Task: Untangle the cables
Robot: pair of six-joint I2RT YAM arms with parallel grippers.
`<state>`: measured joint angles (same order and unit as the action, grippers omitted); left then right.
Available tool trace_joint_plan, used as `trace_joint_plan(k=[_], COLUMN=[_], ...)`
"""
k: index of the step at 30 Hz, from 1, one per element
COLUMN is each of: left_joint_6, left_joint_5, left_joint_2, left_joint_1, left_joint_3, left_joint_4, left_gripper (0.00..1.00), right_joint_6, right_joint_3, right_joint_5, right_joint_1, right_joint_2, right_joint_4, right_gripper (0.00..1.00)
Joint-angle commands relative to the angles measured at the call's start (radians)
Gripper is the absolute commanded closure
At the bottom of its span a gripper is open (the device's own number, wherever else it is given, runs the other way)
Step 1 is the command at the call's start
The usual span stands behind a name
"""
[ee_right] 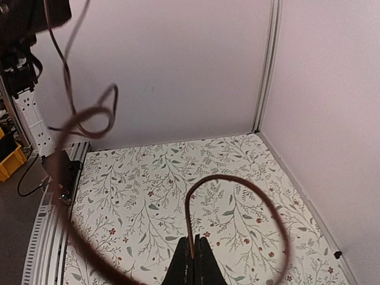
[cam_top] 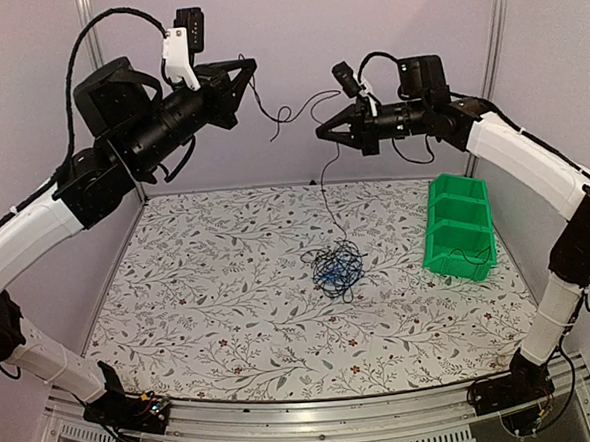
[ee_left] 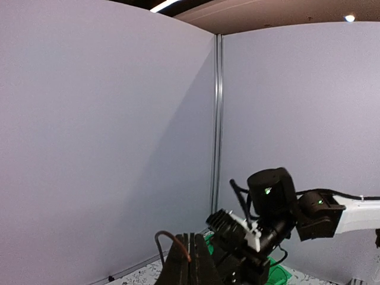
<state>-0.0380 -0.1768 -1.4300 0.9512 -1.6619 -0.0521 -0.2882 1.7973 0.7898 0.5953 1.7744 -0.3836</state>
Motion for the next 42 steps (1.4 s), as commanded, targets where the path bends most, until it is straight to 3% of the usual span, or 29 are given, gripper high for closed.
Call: trace_joint_plan(k=[1,7,15,16,18,20,23,29,39,42], left_joint_6=[-0.083,-0.479,-0.463,-0.462,-0.458,-0.453,-0.472,-0.395,-0.075,-0.038], left_joint_5=[-0.27,-0.27,-0.09,-0.067,-0.01,0.033,0.05,0.102,0.239,0.249], left_joint_2=[0.135,0.287,0.191,0.171,0.132,0.106,0.086,0.066,-0.031,-0.067], left_joint_1=[-0.074,-0.248,-0.262,-0.262,-0.261,-0.26,-0.26,-0.261,-0.156,-0.132], left_joint_3=[0.296,0.769,0.992,1.007,1.032,1.041,1.031,0.972,0.656,0.605], left_joint_4=[-0.041,-0.092,-0.251,-0.275,-0.335,-0.39,-0.405,-0.401,-0.284,-0.259], left_gripper=[1.0,1.0,1.0,0.98,0.76,0.65,0.61,0.61,0.56,0.54], right_joint_6=[0.053,0.111,0.237,0.239,0.233,0.22,0.196,0.155,0.037,0.037], right_joint_3=[0.186,0.407,0.614,0.626,0.628,0.627,0.588,0.474,0.279,0.238], right_joint_5=[-0.044,-0.088,-0.207,-0.209,-0.215,-0.232,-0.274,-0.319,-0.255,-0.264], right_joint_1=[-0.108,-0.143,-0.146,-0.145,-0.146,-0.146,-0.147,-0.149,-0.15,-0.149], right_joint_2=[-0.122,-0.125,-0.078,-0.076,-0.075,-0.073,-0.079,-0.118,-0.2,-0.222], right_joint_4=[-0.003,0.003,0.195,0.208,0.21,0.177,0.15,0.157,0.022,0.01], right_gripper=[1.0,1.0,1.0,1.0,1.0,1.0,1.0,1.0,1.0,1.0])
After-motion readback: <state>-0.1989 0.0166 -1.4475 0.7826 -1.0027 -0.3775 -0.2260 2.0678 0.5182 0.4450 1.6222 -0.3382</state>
